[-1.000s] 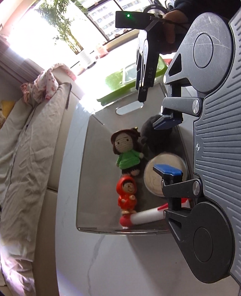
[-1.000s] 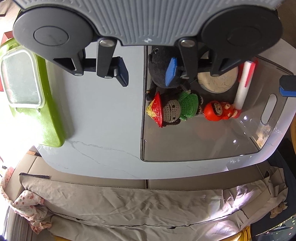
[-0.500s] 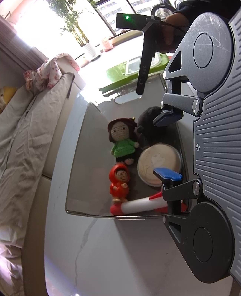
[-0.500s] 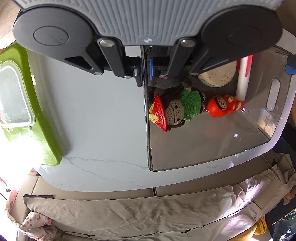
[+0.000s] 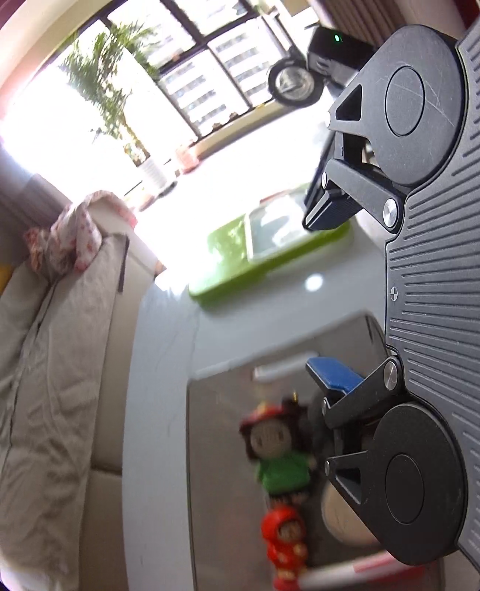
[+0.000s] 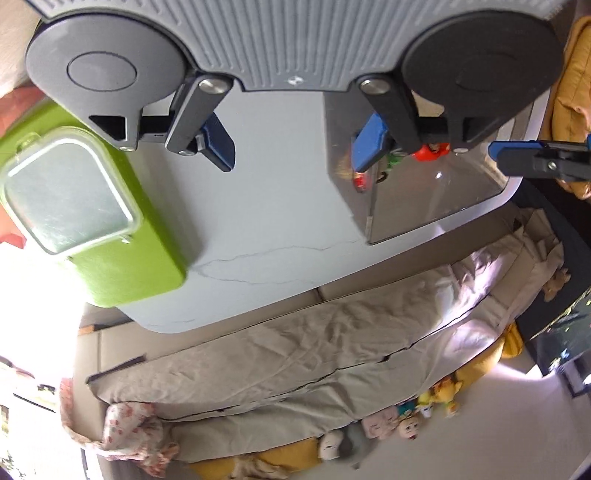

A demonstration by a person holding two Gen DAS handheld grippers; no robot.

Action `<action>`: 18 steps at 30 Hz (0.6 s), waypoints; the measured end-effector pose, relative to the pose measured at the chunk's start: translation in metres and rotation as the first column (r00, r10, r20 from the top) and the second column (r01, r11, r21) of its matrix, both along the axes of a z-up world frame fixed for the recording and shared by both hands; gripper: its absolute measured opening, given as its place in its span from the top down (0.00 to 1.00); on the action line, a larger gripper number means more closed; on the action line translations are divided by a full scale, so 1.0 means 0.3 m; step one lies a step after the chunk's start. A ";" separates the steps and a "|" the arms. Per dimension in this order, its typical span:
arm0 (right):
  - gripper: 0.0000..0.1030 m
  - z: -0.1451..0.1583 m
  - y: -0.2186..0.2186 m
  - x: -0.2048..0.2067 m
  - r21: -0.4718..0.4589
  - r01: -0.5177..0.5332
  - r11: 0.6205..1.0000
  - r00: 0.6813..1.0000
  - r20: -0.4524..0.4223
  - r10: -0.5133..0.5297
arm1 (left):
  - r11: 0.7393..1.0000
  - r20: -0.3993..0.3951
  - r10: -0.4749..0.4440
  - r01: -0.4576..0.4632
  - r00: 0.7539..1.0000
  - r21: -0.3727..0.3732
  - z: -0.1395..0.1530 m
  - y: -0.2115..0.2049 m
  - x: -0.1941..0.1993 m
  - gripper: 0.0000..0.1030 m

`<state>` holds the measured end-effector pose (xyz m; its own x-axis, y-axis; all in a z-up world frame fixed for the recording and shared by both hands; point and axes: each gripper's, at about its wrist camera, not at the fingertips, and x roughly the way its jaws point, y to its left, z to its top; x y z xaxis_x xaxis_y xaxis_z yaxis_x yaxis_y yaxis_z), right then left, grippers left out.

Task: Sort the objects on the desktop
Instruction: 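Move both tools to the edges of the lime-green lid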

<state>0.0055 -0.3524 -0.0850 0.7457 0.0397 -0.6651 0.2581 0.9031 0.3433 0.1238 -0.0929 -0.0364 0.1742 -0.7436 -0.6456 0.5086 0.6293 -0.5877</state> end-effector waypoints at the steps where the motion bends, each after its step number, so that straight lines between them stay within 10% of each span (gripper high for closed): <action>1: 0.29 -0.025 -0.055 -0.022 0.012 0.038 0.999 0.999 -0.008 -0.038 | 0.999 -0.024 -0.041 0.040 0.999 -0.020 -0.019 -0.088 -0.002 0.16; 10: 0.29 -0.317 -0.523 -0.299 0.293 0.364 0.884 0.930 -0.068 -0.360 | 0.980 -0.305 -0.194 0.173 0.932 -0.094 -0.364 -0.691 0.016 0.16; 18: 0.30 -0.457 -0.631 -0.377 0.253 0.487 0.836 0.874 -0.139 -0.467 | 0.988 -0.227 -0.124 0.141 0.966 0.061 -0.511 -0.867 0.055 0.16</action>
<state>-0.1078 -0.5415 -0.2221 0.6720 -0.1230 -0.7303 0.6644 0.5357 0.5211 0.1404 -0.3530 -0.1897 -0.0766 -0.6977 -0.7123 0.4530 0.6121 -0.6482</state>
